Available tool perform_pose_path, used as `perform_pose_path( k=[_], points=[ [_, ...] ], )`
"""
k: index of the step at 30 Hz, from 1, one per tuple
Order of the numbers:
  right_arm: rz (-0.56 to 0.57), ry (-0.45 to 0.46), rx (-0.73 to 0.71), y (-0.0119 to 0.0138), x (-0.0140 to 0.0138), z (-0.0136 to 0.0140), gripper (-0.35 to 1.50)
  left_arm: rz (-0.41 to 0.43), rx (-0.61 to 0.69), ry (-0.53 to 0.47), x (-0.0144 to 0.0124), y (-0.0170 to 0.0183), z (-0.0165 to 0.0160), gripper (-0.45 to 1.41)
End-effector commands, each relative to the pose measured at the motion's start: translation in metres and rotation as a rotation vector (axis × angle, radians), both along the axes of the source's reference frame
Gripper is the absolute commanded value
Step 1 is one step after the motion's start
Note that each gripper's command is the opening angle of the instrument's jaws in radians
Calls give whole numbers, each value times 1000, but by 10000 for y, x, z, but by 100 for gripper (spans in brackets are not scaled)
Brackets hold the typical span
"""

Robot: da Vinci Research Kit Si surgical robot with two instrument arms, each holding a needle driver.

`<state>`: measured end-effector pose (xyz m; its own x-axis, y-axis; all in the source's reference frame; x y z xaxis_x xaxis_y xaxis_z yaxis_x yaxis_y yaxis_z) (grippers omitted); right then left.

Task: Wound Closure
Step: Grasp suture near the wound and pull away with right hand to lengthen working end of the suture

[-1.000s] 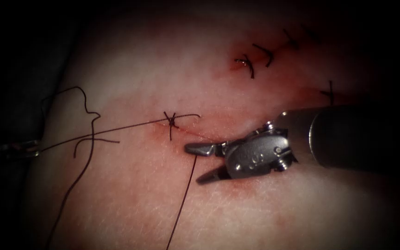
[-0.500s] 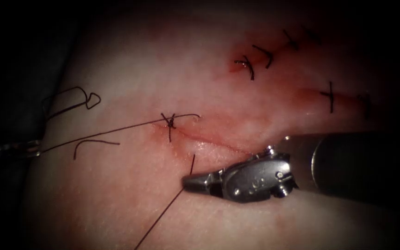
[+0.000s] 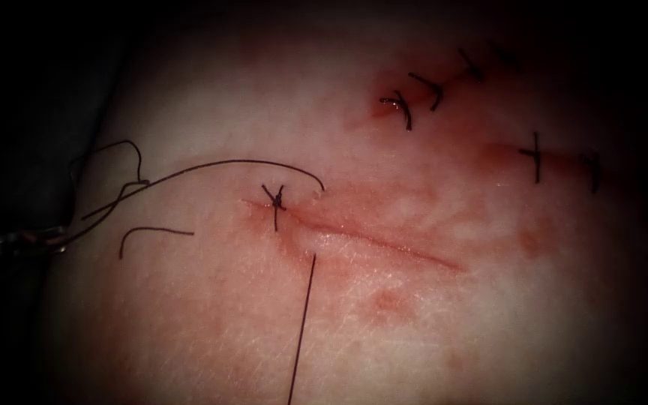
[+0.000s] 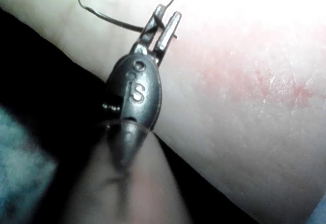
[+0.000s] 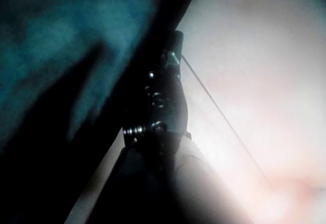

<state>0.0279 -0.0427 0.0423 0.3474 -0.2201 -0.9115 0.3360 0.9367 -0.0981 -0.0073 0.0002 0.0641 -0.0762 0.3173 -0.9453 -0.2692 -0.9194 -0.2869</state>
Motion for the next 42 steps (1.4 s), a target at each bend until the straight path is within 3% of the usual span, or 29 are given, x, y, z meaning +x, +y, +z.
perform_pose_path(
  k=[1,2,3,4,15,29,32,34,35,42],
  points=[
    [11,5,8,1,7,6,12,1,1,-1,-5,-3,7,-45],
    [43,14,27,17,2,8,76,1,1,-1,-4,-4,7,-45],
    [83,32,40,34,-5,11,116,1,1,-1,-4,-4,7,-45],
    [124,47,57,55,-14,15,132,1,1,-1,-4,-4,7,-45],
    [147,40,-48,143,-38,65,130,0,1,-1,-5,-4,7,-45],
    [176,-3,-122,202,-30,159,130,0,1,-1,-5,-4,7,-45],
    [182,-7,-126,204,-25,165,115,0,1,-1,-5,-4,7,-45],
    [185,-7,-129,202,-21,167,8,0,1,-1,-5,-4,7,-45],
    [185,-6,-131,201,-21,166,-35,0,1,-1,-5,-4,7,-45],
    [193,-71,-36,179,-23,159,-35,0,1,-1,-5,-4,7,-45]
  ],
)
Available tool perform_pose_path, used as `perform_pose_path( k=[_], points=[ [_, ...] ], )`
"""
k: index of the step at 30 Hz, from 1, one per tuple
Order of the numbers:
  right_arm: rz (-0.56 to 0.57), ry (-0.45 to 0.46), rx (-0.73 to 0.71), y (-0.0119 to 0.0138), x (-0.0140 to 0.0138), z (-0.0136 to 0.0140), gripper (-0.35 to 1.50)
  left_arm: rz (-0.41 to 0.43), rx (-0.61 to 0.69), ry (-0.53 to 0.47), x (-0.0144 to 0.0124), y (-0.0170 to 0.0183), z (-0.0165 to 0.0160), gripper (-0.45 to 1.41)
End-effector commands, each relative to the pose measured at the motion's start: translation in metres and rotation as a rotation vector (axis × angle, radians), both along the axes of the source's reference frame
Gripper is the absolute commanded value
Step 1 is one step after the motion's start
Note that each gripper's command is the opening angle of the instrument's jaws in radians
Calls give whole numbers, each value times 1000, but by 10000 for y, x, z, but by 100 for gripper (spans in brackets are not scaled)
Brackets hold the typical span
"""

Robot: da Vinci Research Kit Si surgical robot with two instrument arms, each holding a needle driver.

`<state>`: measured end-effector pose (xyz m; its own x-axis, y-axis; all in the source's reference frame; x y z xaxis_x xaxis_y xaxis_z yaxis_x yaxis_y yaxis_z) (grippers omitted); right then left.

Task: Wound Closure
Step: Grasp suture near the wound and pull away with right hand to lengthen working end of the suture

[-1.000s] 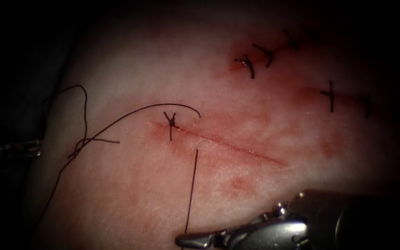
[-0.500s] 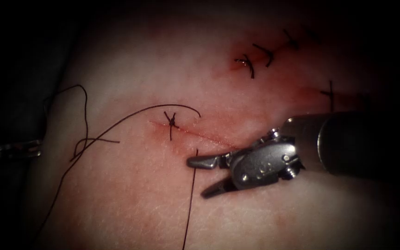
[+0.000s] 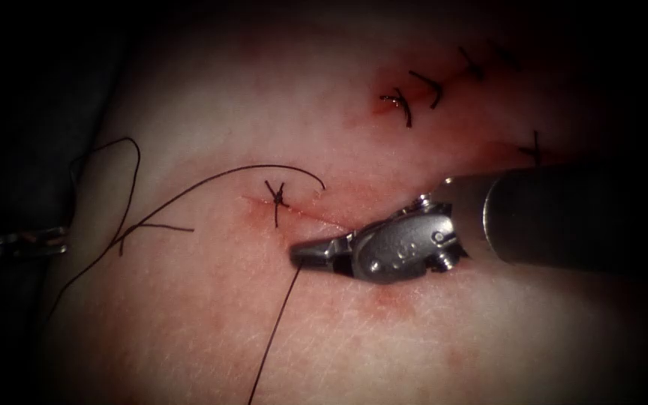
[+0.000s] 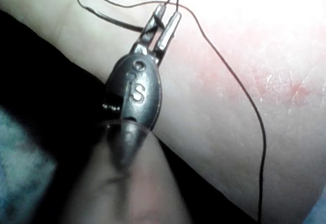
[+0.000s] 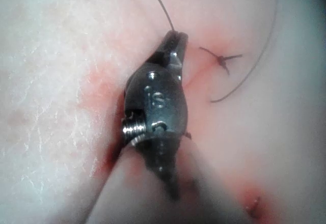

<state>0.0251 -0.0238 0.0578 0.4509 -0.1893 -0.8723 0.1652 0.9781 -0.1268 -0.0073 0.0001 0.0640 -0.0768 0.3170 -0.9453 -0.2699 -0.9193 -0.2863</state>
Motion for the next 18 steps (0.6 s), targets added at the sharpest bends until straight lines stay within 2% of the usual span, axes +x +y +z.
perform_pose_path(
  k=[1,9,18],
  points=[
    [21,16,28,-15,3,3,-35,1,1,-1,-5,-3,7,-45],
    [66,91,72,-71,-4,-18,-35,1,1,-2,-5,-3,8,-45],
    [28,132,92,-141,9,-71,-35,0,6,-4,-6,-3,9,-45]
  ],
)
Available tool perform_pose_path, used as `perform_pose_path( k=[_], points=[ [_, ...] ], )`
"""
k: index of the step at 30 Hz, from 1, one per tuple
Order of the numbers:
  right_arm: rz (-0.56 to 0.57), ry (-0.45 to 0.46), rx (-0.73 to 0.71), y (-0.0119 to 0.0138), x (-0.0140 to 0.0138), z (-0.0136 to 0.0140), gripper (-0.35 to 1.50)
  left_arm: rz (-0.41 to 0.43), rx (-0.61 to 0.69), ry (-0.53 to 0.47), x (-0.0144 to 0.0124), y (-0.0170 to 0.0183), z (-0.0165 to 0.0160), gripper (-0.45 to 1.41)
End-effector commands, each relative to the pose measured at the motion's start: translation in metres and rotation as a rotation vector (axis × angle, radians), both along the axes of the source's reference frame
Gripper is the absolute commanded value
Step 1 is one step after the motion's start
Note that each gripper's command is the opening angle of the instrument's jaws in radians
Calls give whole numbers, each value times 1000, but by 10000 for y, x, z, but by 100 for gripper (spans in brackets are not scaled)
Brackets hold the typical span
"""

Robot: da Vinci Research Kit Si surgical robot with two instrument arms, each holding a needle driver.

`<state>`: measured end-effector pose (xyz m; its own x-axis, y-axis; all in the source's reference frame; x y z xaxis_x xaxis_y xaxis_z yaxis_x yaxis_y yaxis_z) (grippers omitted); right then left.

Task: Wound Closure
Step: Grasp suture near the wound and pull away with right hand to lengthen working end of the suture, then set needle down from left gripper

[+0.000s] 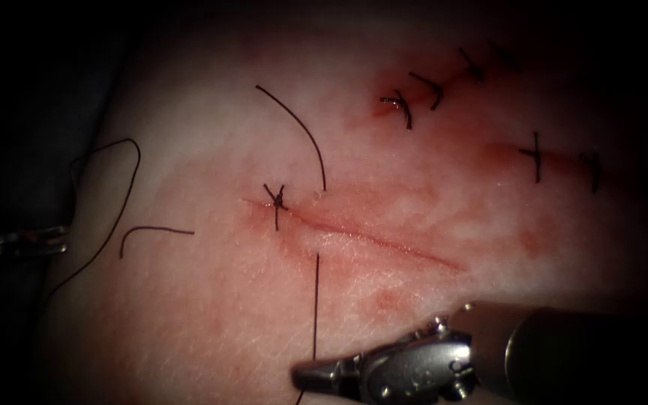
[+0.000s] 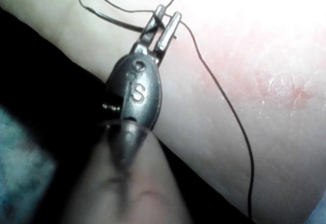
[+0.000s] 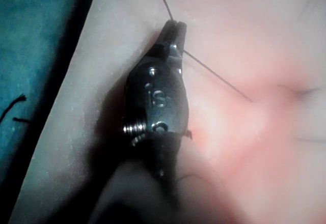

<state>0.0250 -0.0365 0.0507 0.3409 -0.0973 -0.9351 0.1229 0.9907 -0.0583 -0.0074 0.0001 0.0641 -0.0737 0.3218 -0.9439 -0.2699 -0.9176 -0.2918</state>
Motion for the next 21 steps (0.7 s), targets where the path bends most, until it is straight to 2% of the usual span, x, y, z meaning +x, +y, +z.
perform_pose_path(
  k=[1,6,7,8,9,10,12,14,18,19,21],
  points=[
    [-7,8,0,-20,12,-5,-35,0,1,-1,-5,-3,8,-45],
    [-7,14,4,-25,15,-12,-35,3,3,3,-7,-3,8,-45],
    [9,15,33,-22,15,-11,4,3,3,3,-8,-3,8,-45],
    [49,18,113,-19,14,-9,69,2,2,3,-8,-3,8,-45],
    [78,28,147,-16,13,-8,120,2,2,4,-9,-3,8,-45],
    [105,45,158,-12,12,-6,135,2,2,4,-9,-3,8,-45],
    [145,81,158,-6,8,-2,145,0,2,4,-11,-3,9,-45],
    [145,83,163,-2,-1,1,147,-1,3,5,-13,-3,9,-45],
    [159,61,165,6,-26,4,148,-1,5,4,-14,-1,10,-45],
    [177,34,153,12,-42,5,148,-1,6,3,-14,1,10,-45],
    [179,29,150,15,-49,5,148,2,7,5,-14,1,10,-45]
  ],
)
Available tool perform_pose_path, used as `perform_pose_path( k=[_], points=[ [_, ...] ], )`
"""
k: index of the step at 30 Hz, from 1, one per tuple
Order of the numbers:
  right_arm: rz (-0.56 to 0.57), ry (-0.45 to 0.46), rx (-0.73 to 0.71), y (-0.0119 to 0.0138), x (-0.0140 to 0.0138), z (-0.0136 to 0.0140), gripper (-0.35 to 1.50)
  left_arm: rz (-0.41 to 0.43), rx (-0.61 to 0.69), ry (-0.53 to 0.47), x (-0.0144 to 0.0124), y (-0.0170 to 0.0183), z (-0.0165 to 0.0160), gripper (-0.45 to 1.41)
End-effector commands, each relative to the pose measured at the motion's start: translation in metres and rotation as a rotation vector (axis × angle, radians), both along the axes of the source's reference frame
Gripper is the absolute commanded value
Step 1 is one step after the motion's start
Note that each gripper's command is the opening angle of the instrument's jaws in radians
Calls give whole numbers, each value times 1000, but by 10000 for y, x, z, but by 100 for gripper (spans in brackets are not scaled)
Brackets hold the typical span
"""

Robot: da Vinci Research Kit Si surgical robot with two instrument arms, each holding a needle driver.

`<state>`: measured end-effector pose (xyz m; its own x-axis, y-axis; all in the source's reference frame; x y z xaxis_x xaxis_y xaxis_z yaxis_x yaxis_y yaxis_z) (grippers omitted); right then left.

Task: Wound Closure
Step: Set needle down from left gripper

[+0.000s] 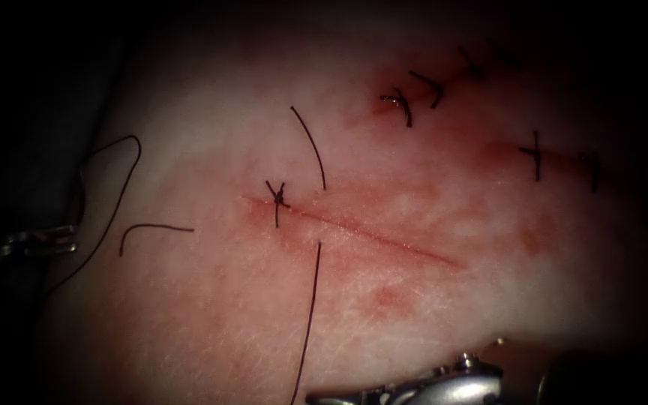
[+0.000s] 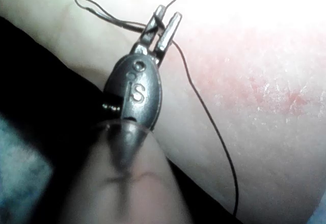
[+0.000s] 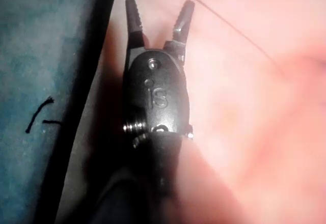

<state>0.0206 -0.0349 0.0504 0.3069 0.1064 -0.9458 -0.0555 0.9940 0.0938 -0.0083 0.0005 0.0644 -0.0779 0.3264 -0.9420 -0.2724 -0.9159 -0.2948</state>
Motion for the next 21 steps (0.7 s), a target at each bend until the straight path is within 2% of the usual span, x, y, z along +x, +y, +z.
perform_pose_path(
  k=[1,5,10,15,21],
  points=[
    [-1,-13,-12,3,-11,7,148,1,2,-2,-5,-2,8,-45],
    [43,-27,-4,22,-36,4,148,-32,-1,-17,-8,4,7,-45],
    [77,-23,3,29,-41,-1,145,-37,11,-45,-24,28,12,-45],
    [96,-9,-1,28,-40,0,142,-6,33,-49,-60,82,23,-45],
    [101,-11,-1,28,-41,0,137,30,49,-61,-111,130,43,-45]
  ],
)
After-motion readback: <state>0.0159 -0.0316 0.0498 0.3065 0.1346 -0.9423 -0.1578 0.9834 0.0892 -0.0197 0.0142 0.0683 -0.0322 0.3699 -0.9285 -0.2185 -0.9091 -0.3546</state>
